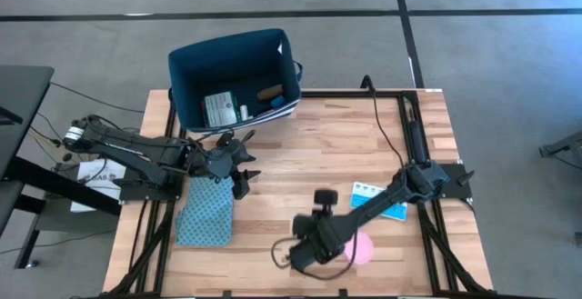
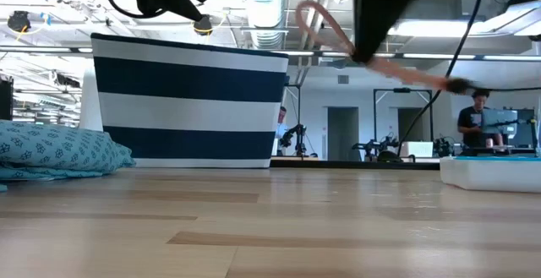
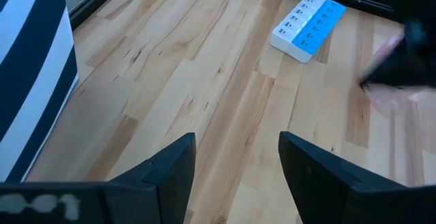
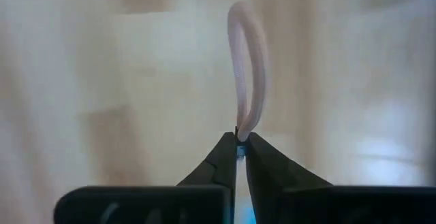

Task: Pick & place medical supplies in basket/bin
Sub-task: Put the pill dispenser into the blue bin

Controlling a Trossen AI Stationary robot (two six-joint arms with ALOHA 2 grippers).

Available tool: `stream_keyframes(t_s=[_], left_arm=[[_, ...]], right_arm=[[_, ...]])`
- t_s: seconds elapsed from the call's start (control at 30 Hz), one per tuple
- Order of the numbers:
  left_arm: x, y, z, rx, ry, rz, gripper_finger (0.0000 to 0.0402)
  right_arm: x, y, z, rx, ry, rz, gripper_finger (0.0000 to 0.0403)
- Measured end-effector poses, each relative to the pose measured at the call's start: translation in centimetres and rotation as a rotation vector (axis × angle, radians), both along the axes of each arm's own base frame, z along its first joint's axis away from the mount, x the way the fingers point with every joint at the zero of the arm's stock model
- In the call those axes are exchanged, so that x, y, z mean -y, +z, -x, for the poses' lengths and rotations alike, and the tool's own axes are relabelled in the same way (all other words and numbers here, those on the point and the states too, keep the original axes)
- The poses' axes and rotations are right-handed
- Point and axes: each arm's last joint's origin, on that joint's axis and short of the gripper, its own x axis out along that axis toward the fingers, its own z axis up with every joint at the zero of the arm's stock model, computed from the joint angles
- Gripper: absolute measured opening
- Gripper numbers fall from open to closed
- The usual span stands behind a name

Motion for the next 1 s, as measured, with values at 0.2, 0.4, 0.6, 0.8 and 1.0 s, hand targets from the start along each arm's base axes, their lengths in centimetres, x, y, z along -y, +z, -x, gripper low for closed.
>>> stream_keyframes(t_s=[0.2,0.4,0.6,0.8,1.0], left_arm=[[0.0,0.0,0.0,-0.002,-0.006,-0.005,0.0199],[0.0,0.0,0.0,-0.011,-0.028,-0.034,0.0199],[0.0,0.1,0.0,-0.003,-0.027,-0.034,0.0199],[0.0,0.1,-0.1,-0.001,-0.027,-0.04,0.0199],[0.0,0.1,-0.1,-0.002,-0.028,-0.041,0.0199]], right_arm=[[3.5,5.4,-1.4,0.198,0.02,0.034,0.0009],[5.8,10.7,0.3,0.308,0.034,0.121,0.0004],[9.2,17.5,2.1,0.599,0.019,0.34,0.0005],[12.7,23.6,1.8,0.845,0.085,0.427,0.0005],[18.1,27.5,0.2,1.053,0.15,0.532,0.0005]])
